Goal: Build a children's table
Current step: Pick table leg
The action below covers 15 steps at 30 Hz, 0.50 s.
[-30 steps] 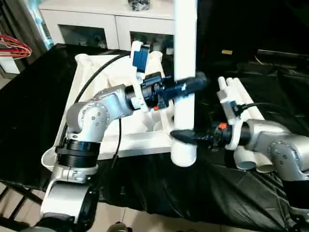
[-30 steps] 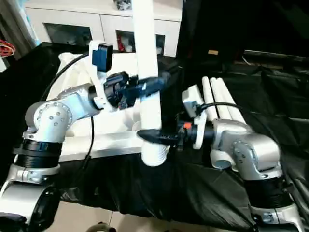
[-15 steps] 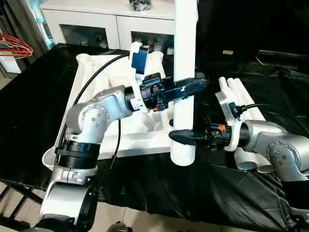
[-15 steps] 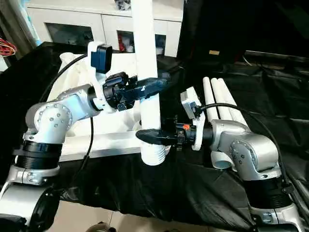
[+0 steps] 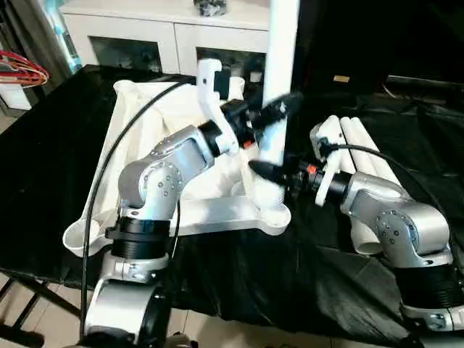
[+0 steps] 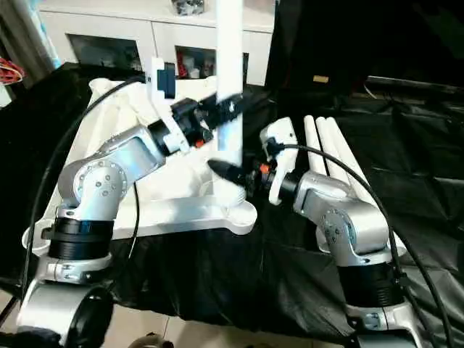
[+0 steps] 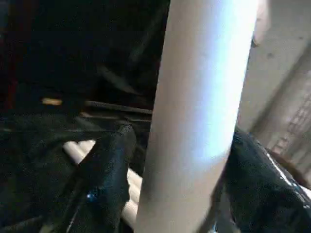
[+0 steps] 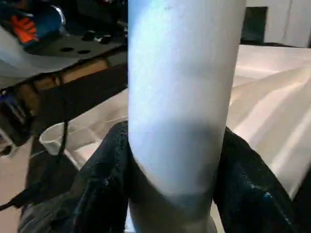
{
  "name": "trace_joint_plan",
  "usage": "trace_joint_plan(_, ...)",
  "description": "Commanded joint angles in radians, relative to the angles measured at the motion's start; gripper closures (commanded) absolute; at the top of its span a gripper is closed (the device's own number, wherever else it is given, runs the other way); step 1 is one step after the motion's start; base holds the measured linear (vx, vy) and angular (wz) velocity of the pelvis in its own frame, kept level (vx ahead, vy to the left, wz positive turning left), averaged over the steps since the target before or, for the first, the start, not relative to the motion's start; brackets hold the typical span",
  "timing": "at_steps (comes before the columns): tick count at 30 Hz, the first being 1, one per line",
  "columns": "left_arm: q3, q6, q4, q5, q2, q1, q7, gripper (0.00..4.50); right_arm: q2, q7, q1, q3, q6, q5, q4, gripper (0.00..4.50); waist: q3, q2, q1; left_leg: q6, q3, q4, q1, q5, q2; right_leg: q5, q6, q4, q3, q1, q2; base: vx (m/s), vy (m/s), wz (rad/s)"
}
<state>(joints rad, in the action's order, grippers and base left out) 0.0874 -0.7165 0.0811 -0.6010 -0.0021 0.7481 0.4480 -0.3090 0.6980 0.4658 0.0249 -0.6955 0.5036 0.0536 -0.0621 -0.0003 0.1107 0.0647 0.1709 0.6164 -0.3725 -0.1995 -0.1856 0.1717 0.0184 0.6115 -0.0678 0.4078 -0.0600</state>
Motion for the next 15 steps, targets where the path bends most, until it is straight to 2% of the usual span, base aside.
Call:
trace_joint_plan(1, 0.015, -0.007, -0.007, 0.028, -0.001, 0.002, -0.050, 1.54, 0.002, -0.011, 0.015, -0.034, 0.008, 0.005, 0.018, 2.63, 0.077, -0.013, -0.002, -0.034, -0.010, -0.067, 0.005, -0.053, -0.037, 0.195, 0.164, -0.069, 0.049, -0.062, -0.076, 0.000, 0.000, 0.00)
trace_joint_plan(3, 0.010, 0.009, -0.010, 0.039, -0.013, -0.003, -0.071, 1.83, 0.007, -0.023, 0.015, -0.036, 0.007, 0.003, 0.026, 2.63, 0.077, -0.012, -0.001, -0.036, -0.010, -0.067, 0.004, -0.054, -0.036, 0.192, 0.164, -0.069, 0.049, -0.062, -0.075, 0.000, 0.000, 0.00)
trace_joint_plan(5, 0.005, 0.016, -0.012, 0.041, -0.018, -0.006, -0.071, 1.90, 0.008, -0.029, 0.015, -0.034, 0.006, 0.002, 0.029, 2.63, 0.076, -0.013, -0.001, -0.037, -0.010, -0.068, 0.004, -0.058, -0.036, 0.203, 0.161, -0.071, 0.049, -0.063, -0.077, 0.000, 0.000, 0.00)
trace_joint_plan(6, -0.002, 0.020, -0.021, 0.036, -0.018, -0.011, -0.058, 2.03, 0.007, -0.035, 0.012, -0.026, 0.005, -0.002, 0.036, 2.63, 0.075, -0.009, -0.001, -0.035, -0.010, -0.069, 0.004, -0.067, -0.036, 0.218, 0.158, -0.074, 0.048, -0.062, -0.077, 0.000, 0.000, 0.00)
trace_joint_plan(11, -0.005, 0.003, -0.040, 0.010, -0.023, -0.017, -0.057, 2.47, -0.012, -0.036, 0.001, -0.009, 0.014, -0.022, 0.042, 2.63, 0.076, -0.010, -0.001, -0.028, -0.011, -0.069, 0.005, -0.074, -0.036, 0.223, 0.150, -0.073, 0.049, -0.062, -0.077, 0.000, 0.000, 0.00)
trace_joint_plan(13, -0.026, 0.036, -0.048, 0.024, -0.005, -0.022, -0.015, 2.57, -0.021, -0.009, -0.002, -0.009, -0.013, 0.004, 0.042, 2.07, 0.076, -0.011, -0.001, -0.030, -0.011, -0.069, 0.005, -0.074, -0.036, 0.222, 0.148, -0.073, 0.049, -0.062, -0.076, 0.000, 0.000, 0.00)
trace_joint_plan(15, -0.040, 0.053, -0.057, 0.030, 0.006, -0.028, 0.013, 2.60, -0.026, 0.004, -0.006, -0.012, -0.030, 0.022, 0.049, 1.90, 0.075, -0.011, -0.001, -0.035, -0.011, -0.069, 0.004, -0.070, -0.036, 0.220, 0.147, -0.073, 0.049, -0.062, -0.076, 0.000, 0.000, 0.00)
